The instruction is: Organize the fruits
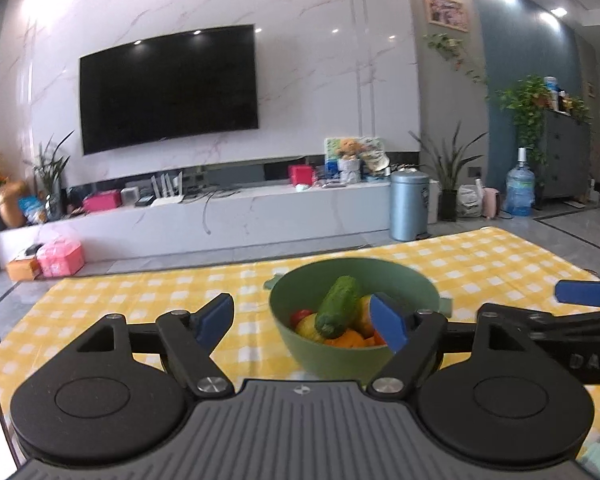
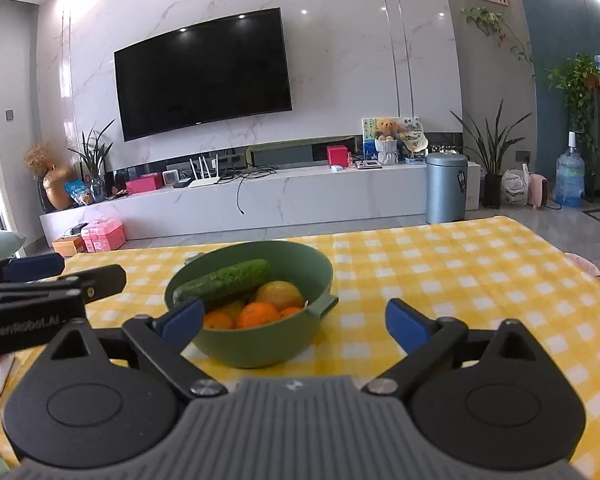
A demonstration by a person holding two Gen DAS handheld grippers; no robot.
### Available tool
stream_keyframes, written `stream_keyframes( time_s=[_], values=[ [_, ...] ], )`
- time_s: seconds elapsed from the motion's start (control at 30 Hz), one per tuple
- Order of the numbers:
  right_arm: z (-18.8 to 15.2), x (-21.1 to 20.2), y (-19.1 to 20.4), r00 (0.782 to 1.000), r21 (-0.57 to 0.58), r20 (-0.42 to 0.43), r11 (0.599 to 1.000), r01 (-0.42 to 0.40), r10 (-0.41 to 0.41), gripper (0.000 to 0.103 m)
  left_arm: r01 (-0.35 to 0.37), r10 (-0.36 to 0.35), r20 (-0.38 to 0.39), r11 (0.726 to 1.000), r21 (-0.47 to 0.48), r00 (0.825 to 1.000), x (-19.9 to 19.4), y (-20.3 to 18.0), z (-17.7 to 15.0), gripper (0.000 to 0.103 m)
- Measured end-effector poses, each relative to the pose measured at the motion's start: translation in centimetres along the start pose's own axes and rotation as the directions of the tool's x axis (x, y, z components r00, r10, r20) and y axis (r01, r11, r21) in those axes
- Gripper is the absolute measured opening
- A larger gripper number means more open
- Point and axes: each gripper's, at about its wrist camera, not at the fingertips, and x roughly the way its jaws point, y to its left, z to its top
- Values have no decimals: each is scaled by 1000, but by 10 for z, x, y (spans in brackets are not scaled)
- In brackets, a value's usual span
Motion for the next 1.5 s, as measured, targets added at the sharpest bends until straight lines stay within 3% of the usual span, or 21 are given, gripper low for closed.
stream_keyframes(
  time_s=[0.2,0.5,1.5],
  values=[
    [-14,3,-5,999,17,45,1000,0,-1,99,-40,40,-19,999,1,999,5,1,-16,91],
    [-21,30,-3,999,25,-31,999,-28,29,99,-53,52,-120,999,-4,991,23,4,-27,91],
    [-24,39,-4,997,27,-69,999,-30,32,99,-50,46,-173,999,-20,984,28,8,-29,91]
  ],
)
